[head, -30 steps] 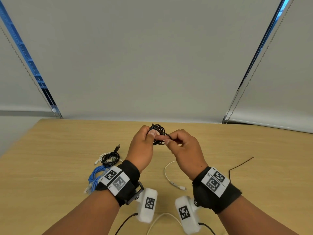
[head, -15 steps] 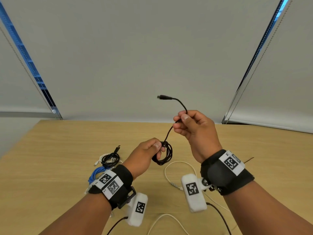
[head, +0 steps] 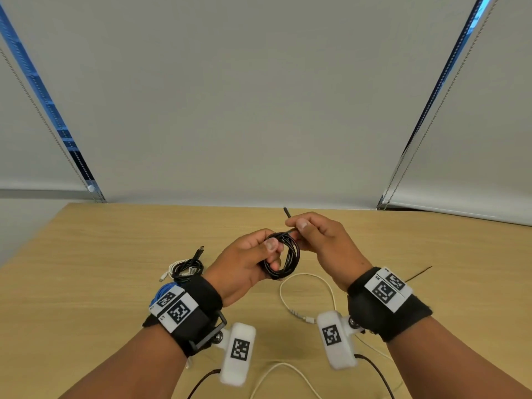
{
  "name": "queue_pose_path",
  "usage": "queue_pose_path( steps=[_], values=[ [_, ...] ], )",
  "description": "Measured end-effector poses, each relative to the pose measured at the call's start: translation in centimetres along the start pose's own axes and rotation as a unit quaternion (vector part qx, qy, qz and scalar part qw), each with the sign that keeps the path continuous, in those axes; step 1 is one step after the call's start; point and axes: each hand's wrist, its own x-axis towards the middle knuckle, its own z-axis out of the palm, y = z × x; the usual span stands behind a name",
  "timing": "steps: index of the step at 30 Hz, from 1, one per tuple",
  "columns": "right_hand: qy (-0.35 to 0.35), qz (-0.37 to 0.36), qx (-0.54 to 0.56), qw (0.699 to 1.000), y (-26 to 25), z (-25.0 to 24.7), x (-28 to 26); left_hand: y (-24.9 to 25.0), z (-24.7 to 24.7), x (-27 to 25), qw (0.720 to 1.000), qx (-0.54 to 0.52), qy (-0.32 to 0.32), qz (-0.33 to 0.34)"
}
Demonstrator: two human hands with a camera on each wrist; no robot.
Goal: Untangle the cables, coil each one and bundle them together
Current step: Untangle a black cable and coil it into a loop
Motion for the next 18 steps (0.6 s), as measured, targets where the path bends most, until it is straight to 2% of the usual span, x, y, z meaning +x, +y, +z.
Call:
queue_pose_path(
  steps=[5,10,12,14,17,18],
  values=[
    [-0.018,0.013,0.017,1.000,1.1,0.6,-0.6,0.5,0.4,0.0,0.995,-0.100,0.007,0.009],
    [-0.031,0.065,-0.042,0.997,1.7,2.2,-1.1,0.1,1.1,0.2,0.995,-0.098,0.022,0.022],
    [-0.054,0.086,-0.070,0.992,1.7,2.3,-1.2,0.0,1.0,0.4,0.994,-0.084,0.066,0.033],
    [-0.037,0.079,-0.126,0.988,1.6,2.1,-1.4,-0.2,0.5,0.7,0.989,-0.042,0.136,0.046],
    [0.046,-0.003,-0.144,0.988,0.8,2.0,-1.8,-0.4,-0.1,0.8,0.974,0.026,0.218,0.056],
    [0.052,-0.038,-0.141,0.988,0.4,2.3,-1.9,-0.6,-0.2,0.9,0.970,0.035,0.233,0.058]
  ],
)
